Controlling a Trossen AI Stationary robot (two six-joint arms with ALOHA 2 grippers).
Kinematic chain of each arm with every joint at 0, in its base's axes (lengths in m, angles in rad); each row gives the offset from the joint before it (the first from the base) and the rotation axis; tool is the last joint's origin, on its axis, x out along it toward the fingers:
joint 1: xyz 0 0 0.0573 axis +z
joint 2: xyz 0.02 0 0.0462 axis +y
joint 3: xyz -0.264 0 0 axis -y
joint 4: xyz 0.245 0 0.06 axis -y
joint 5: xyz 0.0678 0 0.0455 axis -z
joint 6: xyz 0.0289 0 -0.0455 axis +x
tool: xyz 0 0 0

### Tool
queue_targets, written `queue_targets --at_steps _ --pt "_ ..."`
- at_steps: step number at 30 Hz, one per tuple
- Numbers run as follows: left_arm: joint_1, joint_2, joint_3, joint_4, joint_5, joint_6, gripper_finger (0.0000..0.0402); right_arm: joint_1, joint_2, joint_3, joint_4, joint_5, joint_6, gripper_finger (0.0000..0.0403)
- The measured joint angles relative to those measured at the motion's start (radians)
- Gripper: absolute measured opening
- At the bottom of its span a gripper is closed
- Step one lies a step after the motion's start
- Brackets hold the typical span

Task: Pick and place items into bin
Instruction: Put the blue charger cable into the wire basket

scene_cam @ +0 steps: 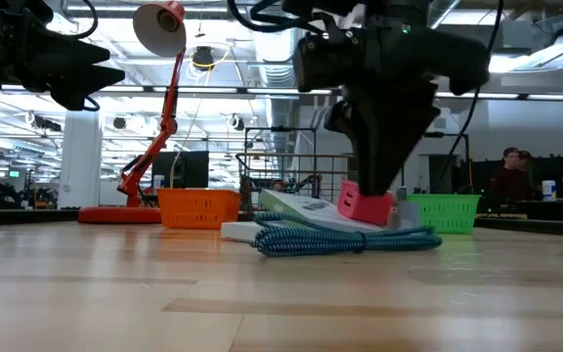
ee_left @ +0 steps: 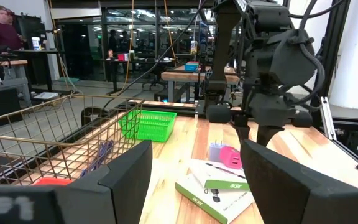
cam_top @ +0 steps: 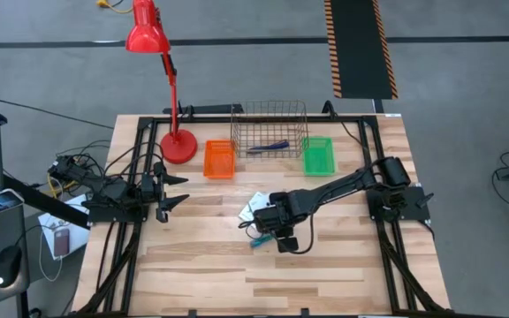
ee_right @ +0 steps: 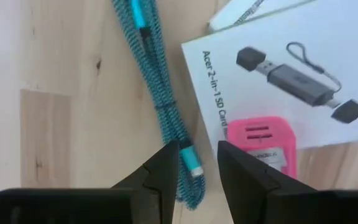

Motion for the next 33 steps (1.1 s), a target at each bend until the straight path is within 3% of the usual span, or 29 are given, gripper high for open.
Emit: queue_targets --at_steps 26,33 --pt "0.0 0.0 0.0 0.0 0.0 0.0 0.0233 0.036 0.013 0.007 0.026 -0.043 -0.053 0.0106" --pt "0.0 0.0 0.0 0.0 0.0 0.0 0.0233 0.036 0.013 -0.052 0.058 -0.059 -0.05 0.0106"
